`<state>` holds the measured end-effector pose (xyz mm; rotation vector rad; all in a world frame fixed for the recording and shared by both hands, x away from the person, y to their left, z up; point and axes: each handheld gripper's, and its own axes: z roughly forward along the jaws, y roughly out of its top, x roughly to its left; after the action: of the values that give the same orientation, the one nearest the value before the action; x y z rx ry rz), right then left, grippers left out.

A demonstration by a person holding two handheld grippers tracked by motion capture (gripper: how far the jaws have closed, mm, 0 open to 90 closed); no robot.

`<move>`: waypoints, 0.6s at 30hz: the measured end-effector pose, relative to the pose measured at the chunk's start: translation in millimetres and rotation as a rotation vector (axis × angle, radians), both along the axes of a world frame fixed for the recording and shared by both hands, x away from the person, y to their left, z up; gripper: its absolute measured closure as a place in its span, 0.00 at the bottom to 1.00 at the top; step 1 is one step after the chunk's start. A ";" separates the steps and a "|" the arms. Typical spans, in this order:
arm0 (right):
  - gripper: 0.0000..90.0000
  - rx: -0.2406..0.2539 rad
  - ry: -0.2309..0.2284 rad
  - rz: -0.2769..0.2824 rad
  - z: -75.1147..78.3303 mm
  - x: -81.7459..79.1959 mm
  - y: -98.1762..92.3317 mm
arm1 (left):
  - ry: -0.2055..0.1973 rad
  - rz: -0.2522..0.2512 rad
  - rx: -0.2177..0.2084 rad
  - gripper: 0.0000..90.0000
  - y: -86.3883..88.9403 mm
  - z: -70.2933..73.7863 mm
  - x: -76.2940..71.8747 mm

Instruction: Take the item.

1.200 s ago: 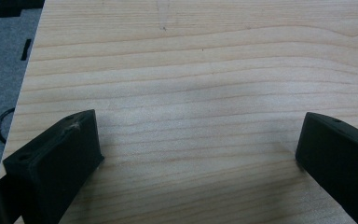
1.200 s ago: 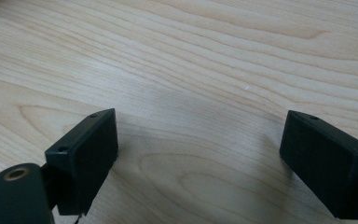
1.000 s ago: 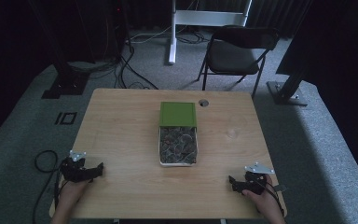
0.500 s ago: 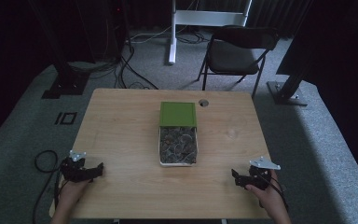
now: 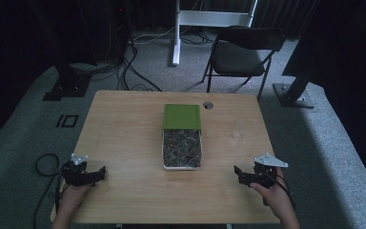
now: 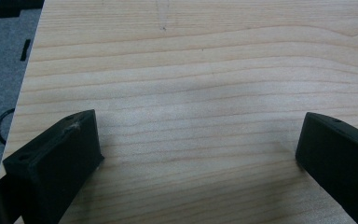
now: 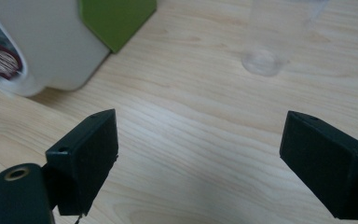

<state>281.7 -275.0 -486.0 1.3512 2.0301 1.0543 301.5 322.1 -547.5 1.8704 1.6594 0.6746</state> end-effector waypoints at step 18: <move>0.13 0.035 -0.045 0.083 23.8 9.5 29.9 | 0.000 0.000 0.000 0.00 0.0 0.0 0.0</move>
<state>291.2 -245.1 -462.2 1.2582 2.0594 1.1515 301.5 322.1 -547.5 1.8703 1.6595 0.6744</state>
